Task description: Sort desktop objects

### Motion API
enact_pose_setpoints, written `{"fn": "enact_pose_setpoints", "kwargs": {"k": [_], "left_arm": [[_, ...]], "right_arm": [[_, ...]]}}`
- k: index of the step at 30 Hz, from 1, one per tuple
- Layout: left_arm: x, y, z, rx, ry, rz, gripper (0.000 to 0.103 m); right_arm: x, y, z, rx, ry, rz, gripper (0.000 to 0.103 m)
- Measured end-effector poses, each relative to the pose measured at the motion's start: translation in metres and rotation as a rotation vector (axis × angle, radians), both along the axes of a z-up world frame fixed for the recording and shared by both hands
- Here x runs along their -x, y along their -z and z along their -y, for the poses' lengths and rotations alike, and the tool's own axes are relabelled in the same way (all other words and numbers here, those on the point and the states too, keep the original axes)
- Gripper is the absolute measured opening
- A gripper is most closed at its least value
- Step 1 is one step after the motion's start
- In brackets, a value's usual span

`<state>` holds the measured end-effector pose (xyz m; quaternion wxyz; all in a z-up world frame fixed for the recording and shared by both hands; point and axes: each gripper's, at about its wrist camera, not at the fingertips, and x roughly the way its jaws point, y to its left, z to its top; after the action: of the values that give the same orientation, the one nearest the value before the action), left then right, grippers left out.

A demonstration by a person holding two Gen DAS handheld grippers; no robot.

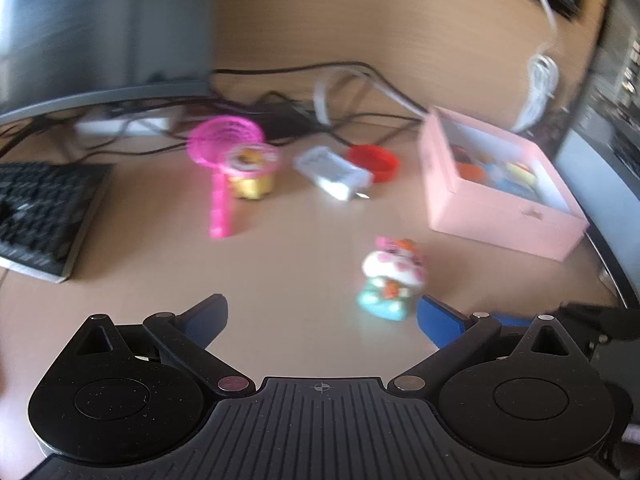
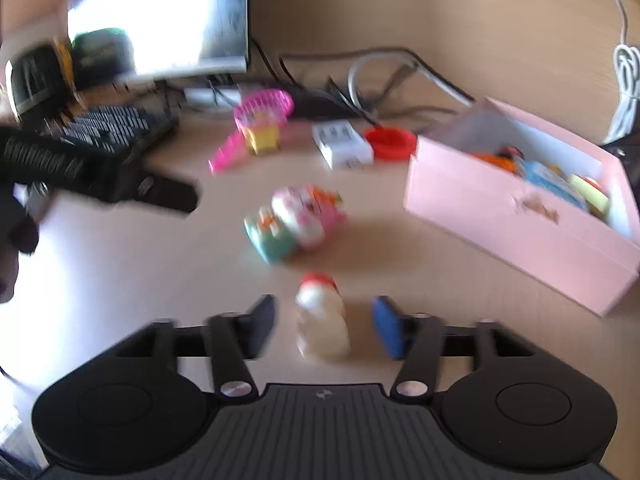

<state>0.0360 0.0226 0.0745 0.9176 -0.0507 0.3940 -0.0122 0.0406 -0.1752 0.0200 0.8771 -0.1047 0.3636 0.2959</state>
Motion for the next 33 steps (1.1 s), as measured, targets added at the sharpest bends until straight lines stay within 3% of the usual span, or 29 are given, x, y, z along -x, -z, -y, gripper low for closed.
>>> {"fn": "enact_pose_setpoints", "kwargs": {"k": [1, 8, 10, 12, 16, 25, 29, 33], "left_arm": [[-0.006, 0.003, 0.008, -0.006, 0.024, -0.002, 0.103], [-0.047, 0.032, 0.052, -0.088, 0.088, -0.039, 0.103], [-0.053, 0.036, 0.06, -0.102, 0.107, -0.04, 0.097], [-0.055, 0.04, 0.067, -0.123, 0.126, -0.043, 0.075], [-0.051, 0.044, 0.067, -0.126, 0.119, -0.061, 0.051], [-0.005, 0.015, 0.068, -0.153, 0.189, -0.009, 0.049], [0.013, -0.016, 0.075, -0.109, 0.221, 0.058, 0.049], [0.001, -0.048, 0.091, -0.078, 0.246, 0.157, 0.049]], "right_arm": [[0.003, 0.0, 0.003, 0.006, 0.014, -0.008, 0.028], [0.021, -0.013, 0.046, 0.044, 0.127, 0.01, 0.028], [0.024, -0.016, 0.057, 0.053, 0.147, 0.021, 0.028], [0.027, -0.017, 0.068, 0.061, 0.166, 0.025, 0.028], [0.03, -0.015, 0.08, 0.069, 0.186, 0.02, 0.028], [0.04, -0.035, 0.091, 0.071, 0.16, 0.078, 0.028], [0.045, -0.066, 0.11, 0.023, 0.187, 0.143, 0.028], [0.035, -0.105, 0.125, -0.056, 0.238, 0.217, 0.028]]}}
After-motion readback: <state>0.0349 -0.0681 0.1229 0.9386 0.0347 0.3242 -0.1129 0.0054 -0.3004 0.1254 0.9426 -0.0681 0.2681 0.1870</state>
